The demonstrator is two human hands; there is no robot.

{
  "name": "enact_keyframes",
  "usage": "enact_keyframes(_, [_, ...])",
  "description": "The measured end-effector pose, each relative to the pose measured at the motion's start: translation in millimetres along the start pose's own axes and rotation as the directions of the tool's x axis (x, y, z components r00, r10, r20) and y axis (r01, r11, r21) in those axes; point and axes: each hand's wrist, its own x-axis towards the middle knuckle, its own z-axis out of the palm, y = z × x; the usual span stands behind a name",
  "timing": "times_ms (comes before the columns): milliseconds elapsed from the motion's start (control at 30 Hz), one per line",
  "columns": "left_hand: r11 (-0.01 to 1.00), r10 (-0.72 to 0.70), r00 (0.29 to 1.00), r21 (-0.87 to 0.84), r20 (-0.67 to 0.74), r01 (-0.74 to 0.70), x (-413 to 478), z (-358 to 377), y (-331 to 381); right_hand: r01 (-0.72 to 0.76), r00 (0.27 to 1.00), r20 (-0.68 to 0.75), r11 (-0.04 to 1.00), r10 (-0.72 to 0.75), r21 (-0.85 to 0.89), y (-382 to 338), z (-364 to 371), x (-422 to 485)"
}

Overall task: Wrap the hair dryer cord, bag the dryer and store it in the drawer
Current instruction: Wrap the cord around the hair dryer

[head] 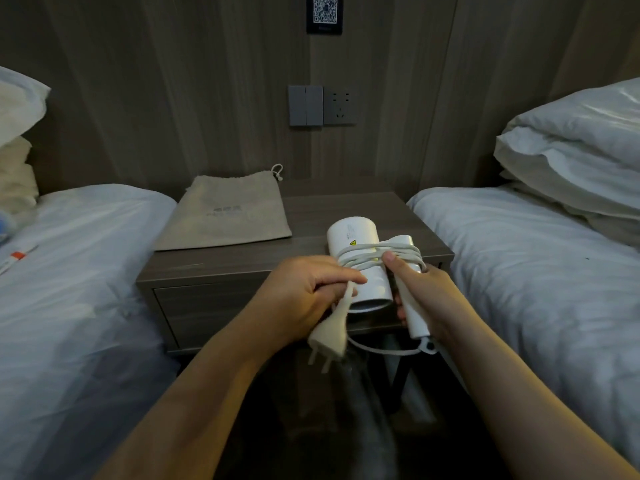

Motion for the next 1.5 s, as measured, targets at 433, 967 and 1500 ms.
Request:
enact_keyframes(433, [0.982, -0.153, 0.988, 0.116, -0.005, 0.152, -2, -7, -3, -0.102, 0.971, 0.223, 0.993, 0.088, 0.053, 8, 10, 0])
enact_keyframes(967, [0.812, 0.101, 0.994, 0.573, 0.042, -0.107, -3, -12, -8, -0.188, 0.929, 0.343, 0.976, 0.141, 0.108, 6, 15, 0])
enact_keyframes(1500, [0.893, 0.189, 0.946, 0.446, -0.264, -0.054, -1, 14, -22, 0.031, 0.86, 0.511, 0.999, -0.009, -0.035, 4, 11, -3])
